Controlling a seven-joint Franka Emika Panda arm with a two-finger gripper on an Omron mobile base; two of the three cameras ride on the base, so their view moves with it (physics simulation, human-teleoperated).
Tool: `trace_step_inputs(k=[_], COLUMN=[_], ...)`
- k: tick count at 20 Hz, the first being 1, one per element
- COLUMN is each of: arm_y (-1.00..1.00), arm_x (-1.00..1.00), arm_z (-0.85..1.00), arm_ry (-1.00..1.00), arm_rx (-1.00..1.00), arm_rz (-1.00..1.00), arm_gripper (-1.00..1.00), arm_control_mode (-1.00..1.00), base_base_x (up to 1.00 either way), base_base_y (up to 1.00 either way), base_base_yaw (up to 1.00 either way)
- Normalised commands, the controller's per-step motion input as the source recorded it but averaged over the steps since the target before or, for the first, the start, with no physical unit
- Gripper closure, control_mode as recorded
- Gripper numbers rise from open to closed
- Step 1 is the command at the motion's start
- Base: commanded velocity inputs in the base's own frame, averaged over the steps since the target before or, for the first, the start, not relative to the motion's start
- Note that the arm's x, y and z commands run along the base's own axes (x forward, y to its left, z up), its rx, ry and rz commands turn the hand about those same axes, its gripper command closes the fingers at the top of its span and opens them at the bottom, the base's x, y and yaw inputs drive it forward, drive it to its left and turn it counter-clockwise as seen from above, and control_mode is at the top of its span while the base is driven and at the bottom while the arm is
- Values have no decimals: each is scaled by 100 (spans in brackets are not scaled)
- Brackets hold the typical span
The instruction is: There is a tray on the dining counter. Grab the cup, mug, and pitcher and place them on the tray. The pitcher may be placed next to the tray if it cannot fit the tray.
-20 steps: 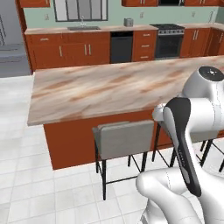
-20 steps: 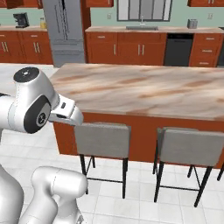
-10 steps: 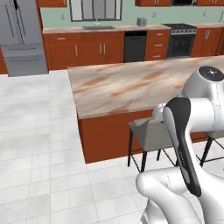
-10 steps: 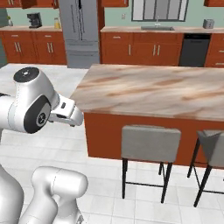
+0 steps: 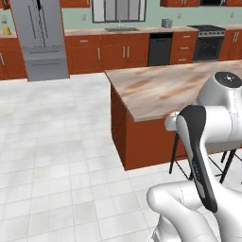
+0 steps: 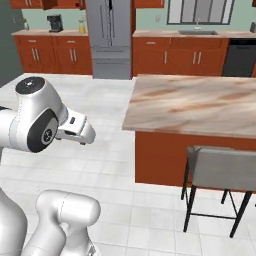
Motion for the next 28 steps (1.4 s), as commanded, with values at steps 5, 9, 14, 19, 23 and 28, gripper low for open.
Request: trace_step_inputs(k=[5, 9, 14, 19, 23, 28], arm_y=[0, 0, 0, 0, 0, 0], arm_x=[0, 0, 0, 0, 0, 0], arm_z=[0, 0, 0, 0, 0, 0], arm_ry=[0, 0, 0, 0, 0, 0], arm_rx=[0, 0, 0, 0, 0, 0], arm_rz=[0, 0, 0, 0, 0, 0], arm_gripper=[-100, -100, -100, -100, -100, -100], arm_control_mode=[100, 100, 100, 100, 100, 100], base_base_x=[15, 29, 84, 100, 100, 100], base_base_y=[100, 100, 100, 100, 100, 100], base_base_yaw=[-1, -2, -8, -10, -8, -7])
